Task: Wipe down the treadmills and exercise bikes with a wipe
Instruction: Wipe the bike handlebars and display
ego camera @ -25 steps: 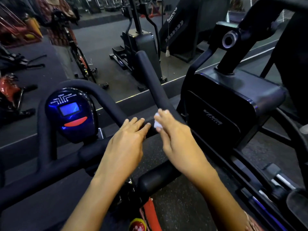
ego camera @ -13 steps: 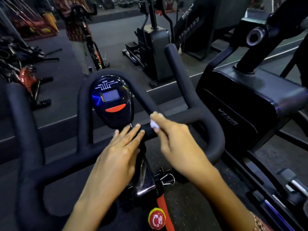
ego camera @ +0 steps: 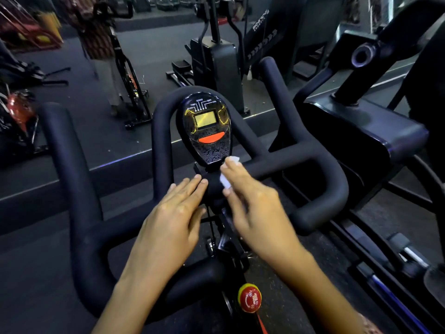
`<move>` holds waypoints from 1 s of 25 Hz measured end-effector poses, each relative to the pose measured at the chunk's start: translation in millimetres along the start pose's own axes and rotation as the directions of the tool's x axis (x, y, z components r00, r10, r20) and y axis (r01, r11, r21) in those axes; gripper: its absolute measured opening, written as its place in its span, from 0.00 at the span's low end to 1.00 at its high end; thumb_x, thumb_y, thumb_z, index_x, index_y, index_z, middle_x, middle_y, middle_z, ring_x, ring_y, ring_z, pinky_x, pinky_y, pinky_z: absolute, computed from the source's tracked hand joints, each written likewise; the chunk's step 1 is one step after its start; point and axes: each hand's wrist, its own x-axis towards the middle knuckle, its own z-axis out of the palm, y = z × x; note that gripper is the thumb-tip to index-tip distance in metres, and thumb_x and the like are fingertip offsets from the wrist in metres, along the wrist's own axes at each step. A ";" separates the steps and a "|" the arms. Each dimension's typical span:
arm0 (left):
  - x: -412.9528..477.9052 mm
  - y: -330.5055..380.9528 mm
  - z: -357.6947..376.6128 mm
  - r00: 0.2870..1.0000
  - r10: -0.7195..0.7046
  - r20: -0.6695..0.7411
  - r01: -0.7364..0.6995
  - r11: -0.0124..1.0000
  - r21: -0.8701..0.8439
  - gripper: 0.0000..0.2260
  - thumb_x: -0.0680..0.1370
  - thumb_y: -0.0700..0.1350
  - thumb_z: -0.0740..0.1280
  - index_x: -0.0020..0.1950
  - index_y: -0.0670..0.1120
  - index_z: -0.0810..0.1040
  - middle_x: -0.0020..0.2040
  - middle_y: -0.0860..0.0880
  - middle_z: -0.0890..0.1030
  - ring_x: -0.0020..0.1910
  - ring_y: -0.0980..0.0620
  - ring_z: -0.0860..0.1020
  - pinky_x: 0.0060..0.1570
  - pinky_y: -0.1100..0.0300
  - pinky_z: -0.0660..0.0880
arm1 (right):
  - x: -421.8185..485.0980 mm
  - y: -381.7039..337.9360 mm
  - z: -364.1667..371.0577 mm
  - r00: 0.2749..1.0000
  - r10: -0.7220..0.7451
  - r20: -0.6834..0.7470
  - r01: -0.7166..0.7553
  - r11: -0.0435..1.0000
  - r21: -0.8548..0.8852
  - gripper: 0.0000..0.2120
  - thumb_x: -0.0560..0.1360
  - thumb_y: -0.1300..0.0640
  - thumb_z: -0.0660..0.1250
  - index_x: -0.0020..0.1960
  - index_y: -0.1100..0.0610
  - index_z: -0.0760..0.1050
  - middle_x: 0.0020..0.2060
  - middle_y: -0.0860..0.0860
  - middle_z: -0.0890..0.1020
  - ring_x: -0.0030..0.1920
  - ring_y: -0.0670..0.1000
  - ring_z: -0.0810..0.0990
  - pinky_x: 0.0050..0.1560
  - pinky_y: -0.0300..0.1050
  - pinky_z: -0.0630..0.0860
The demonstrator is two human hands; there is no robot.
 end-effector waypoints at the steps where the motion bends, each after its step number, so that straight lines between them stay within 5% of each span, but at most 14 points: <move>1: -1.9 -0.8 -0.4 1.000 -0.002 0.000 0.002 1.000 0.001 0.22 0.70 0.39 0.67 0.64 0.38 0.76 0.63 0.42 0.77 0.62 0.41 0.76 0.68 0.56 0.58 | -3.8 1.8 10.7 1.000 -0.020 0.008 0.020 1.000 -0.018 0.22 0.76 0.65 0.60 0.70 0.64 0.69 0.71 0.58 0.68 0.73 0.54 0.62 0.71 0.31 0.55; 5: -6.2 -1.1 3.1 1.000 0.021 -0.008 -0.021 1.000 0.003 0.21 0.72 0.41 0.65 0.65 0.39 0.75 0.64 0.41 0.76 0.64 0.41 0.74 0.69 0.56 0.58 | -24.3 17.3 9.3 0.993 -0.071 0.092 0.075 0.997 -0.033 0.22 0.75 0.66 0.58 0.68 0.63 0.72 0.70 0.57 0.69 0.72 0.54 0.63 0.71 0.29 0.53; 9: -4.4 4.3 6.4 0.999 -0.005 -0.048 0.005 1.000 0.007 0.20 0.74 0.45 0.63 0.63 0.37 0.77 0.63 0.40 0.77 0.62 0.37 0.75 0.62 0.38 0.60 | -33.1 17.9 4.9 0.999 -0.010 0.052 0.019 0.986 -0.164 0.19 0.73 0.63 0.61 0.63 0.61 0.78 0.65 0.56 0.76 0.66 0.54 0.74 0.62 0.43 0.73; 13: -6.8 9.0 11.1 0.999 -0.032 -0.028 0.032 0.999 0.007 0.24 0.74 0.49 0.57 0.65 0.37 0.75 0.65 0.39 0.75 0.64 0.37 0.73 0.63 0.37 0.56 | -51.3 11.7 2.5 0.975 -0.183 0.125 0.217 0.910 -0.353 0.19 0.75 0.54 0.58 0.58 0.59 0.81 0.60 0.53 0.81 0.62 0.52 0.78 0.49 0.45 0.81; 18: -10.4 9.9 9.5 0.999 -0.049 -0.018 0.049 0.998 -0.031 0.23 0.73 0.44 0.64 0.67 0.37 0.73 0.67 0.39 0.72 0.67 0.36 0.70 0.66 0.41 0.55 | -49.5 18.9 -0.6 1.000 -0.009 -0.007 0.007 0.963 -0.270 0.16 0.77 0.57 0.61 0.58 0.63 0.80 0.60 0.58 0.80 0.62 0.55 0.78 0.60 0.46 0.74; 22: -10.3 11.8 7.0 0.998 -0.065 0.007 0.066 0.997 -0.051 0.24 0.73 0.43 0.64 0.67 0.36 0.72 0.68 0.38 0.72 0.68 0.36 0.69 0.67 0.43 0.55 | -65.1 15.5 -0.1 0.973 -0.179 0.144 0.207 0.956 -0.208 0.15 0.76 0.58 0.62 0.57 0.63 0.80 0.60 0.56 0.80 0.64 0.54 0.76 0.64 0.46 0.71; 25: -10.9 13.1 5.8 0.996 -0.085 0.032 0.086 0.994 -0.060 0.24 0.74 0.43 0.64 0.68 0.36 0.71 0.68 0.37 0.71 0.68 0.36 0.68 0.67 0.45 0.55 | -66.8 23.1 -17.0 0.995 -0.092 0.050 0.096 0.991 -0.092 0.12 0.73 0.62 0.67 0.55 0.63 0.82 0.57 0.55 0.82 0.62 0.51 0.77 0.64 0.43 0.71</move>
